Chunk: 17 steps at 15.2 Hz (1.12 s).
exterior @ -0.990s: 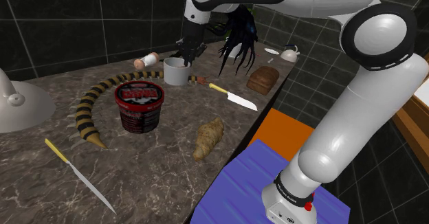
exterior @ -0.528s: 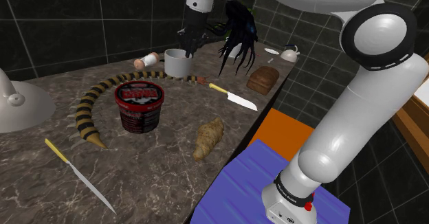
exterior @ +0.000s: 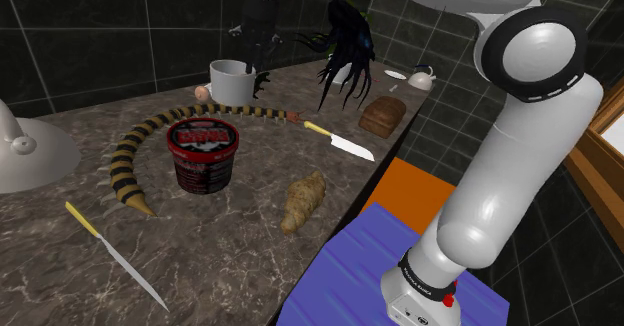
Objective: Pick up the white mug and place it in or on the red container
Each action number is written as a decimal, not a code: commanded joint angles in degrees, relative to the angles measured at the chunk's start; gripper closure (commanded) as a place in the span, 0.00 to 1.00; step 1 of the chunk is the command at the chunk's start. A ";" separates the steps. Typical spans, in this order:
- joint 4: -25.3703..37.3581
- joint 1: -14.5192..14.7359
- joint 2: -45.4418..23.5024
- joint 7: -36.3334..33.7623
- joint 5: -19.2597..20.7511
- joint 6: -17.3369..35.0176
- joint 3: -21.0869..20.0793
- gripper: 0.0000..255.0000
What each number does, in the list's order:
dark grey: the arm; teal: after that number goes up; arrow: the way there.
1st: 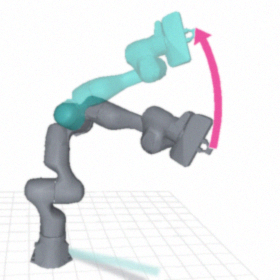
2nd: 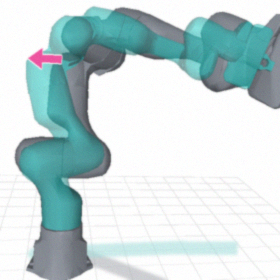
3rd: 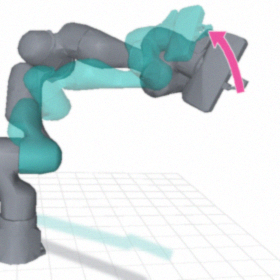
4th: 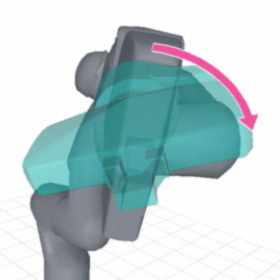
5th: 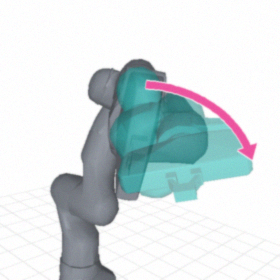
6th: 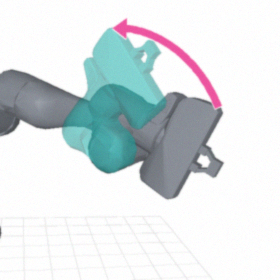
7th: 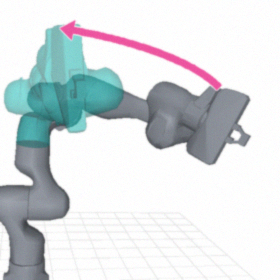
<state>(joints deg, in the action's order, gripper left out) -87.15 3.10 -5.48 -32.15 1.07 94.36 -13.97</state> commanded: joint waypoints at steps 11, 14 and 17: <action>1.81 3.30 -4.03 -5.60 1.51 2.05 -2.19 1.00; -1.00 3.18 -3.66 -5.56 1.41 4.50 -2.15 1.00; -3.60 3.10 -3.44 -5.54 1.36 6.88 -2.11 1.00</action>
<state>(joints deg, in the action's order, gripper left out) -89.85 6.21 -8.99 -37.67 2.44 100.35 -16.08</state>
